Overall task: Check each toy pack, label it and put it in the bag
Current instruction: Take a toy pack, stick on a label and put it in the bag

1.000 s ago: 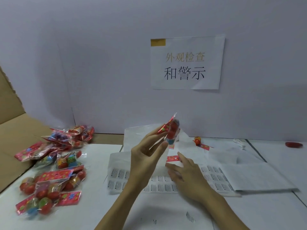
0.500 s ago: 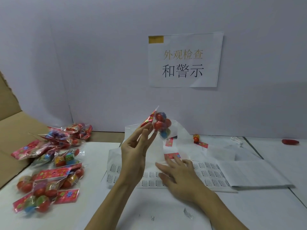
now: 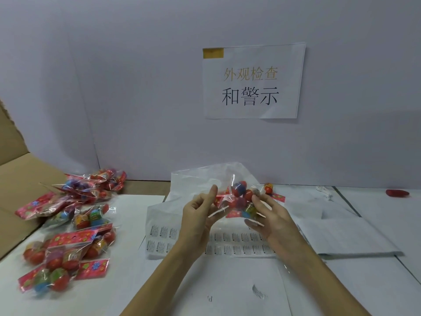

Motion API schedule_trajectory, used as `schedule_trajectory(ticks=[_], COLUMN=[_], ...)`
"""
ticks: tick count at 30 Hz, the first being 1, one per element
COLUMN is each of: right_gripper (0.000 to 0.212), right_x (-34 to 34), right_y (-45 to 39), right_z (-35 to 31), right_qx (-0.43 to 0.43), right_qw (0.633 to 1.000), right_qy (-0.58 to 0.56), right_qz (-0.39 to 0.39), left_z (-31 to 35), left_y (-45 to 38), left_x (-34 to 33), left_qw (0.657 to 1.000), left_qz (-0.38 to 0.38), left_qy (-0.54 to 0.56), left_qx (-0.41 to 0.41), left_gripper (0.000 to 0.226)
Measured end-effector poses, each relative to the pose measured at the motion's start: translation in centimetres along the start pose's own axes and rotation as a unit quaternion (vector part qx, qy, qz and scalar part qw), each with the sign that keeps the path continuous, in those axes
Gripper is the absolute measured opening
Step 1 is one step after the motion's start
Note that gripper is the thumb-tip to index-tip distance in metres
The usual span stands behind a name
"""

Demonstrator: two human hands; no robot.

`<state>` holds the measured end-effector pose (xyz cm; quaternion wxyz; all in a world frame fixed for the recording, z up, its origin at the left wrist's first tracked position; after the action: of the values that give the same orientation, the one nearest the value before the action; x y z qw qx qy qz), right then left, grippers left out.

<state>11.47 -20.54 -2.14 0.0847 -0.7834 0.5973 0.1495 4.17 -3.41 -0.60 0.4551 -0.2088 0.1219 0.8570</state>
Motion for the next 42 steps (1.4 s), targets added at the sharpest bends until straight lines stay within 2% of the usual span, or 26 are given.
schedule_trajectory(ticks=[4,6,8,11,14,16,19,22,24,27,30,33,37,42], right_gripper=[0.029,0.033,0.045,0.049,0.040,0.033,0.032,0.026,0.029,0.039,0.035,0.028,0.031,0.046], right_x=[-0.2,-0.4,-0.7,-1.0,-0.8,-0.5,-0.3,-0.3,-0.4,-0.4,-0.4,-0.3,-0.5,-0.7], right_y=[0.2,0.5,0.7,0.9,1.0,0.9,0.6,0.5,0.5,0.8,0.9,0.9,1.4,1.3], right_z=[0.1,0.2,0.4,0.7,0.5,0.3,0.5,0.7,0.5,0.0,0.0,-0.3,-0.3,-0.3], right_qx=[0.037,0.033,0.012,0.024,0.095,0.116,0.083,0.042,0.035,0.039,0.045,0.066,0.099,0.037], right_qw=[0.995,0.995,0.995,0.992,0.981,0.978,0.986,0.992,0.995,0.996,0.995,0.993,0.975,0.985], right_qy=[0.083,0.089,0.089,0.124,0.167,0.167,0.129,0.096,0.083,0.083,0.089,0.103,0.194,0.169], right_qz=[-0.033,-0.041,-0.039,-0.011,0.027,0.053,0.061,0.070,0.053,0.009,-0.001,-0.005,-0.046,-0.021], left_z=[-0.2,-0.2,-0.2,-0.4,-0.5,-0.5,-0.5,-0.7,-0.8,-0.9,-1.0,-0.8,-0.7,-0.5], left_y=[-0.4,-0.3,-0.3,-0.5,-0.8,-0.8,-0.6,-0.3,-0.3,-0.4,-0.4,-0.5,-0.3,-0.6], left_x=[0.6,0.6,0.7,1.1,1.3,1.2,0.8,0.3,0.4,0.9,0.9,0.8,0.6,1.1], left_qw=[0.997,0.995,0.993,0.990,0.982,0.975,0.956,0.946,0.939,0.942,0.955,0.965,0.963,0.965], left_qz=[0.003,-0.025,-0.025,0.021,0.044,0.033,0.020,0.001,0.014,0.046,0.012,-0.025,-0.047,-0.004], left_qy=[-0.060,-0.092,-0.117,-0.136,-0.178,-0.207,-0.258,-0.279,-0.292,-0.287,-0.263,-0.236,-0.243,-0.236], left_qx=[0.038,0.040,0.016,-0.013,-0.041,-0.079,-0.139,-0.167,-0.183,-0.169,-0.139,-0.114,-0.108,-0.114], left_gripper=[0.058,0.055,0.048,0.046,0.044,0.033,0.024,0.021,0.019,0.017,0.009,0.018,0.015,0.011])
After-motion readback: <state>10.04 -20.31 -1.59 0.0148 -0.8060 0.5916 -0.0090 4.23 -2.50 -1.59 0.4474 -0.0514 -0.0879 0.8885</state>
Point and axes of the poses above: each hand's wrist, its own y-axis away from the middle knuckle, its own x-axis out of the back of the hand, z = x × y, the point moved 2 cm from there along -y, towards the middle knuckle, and after that the axes turned 10 degrees about z, right-handed, at the moved point
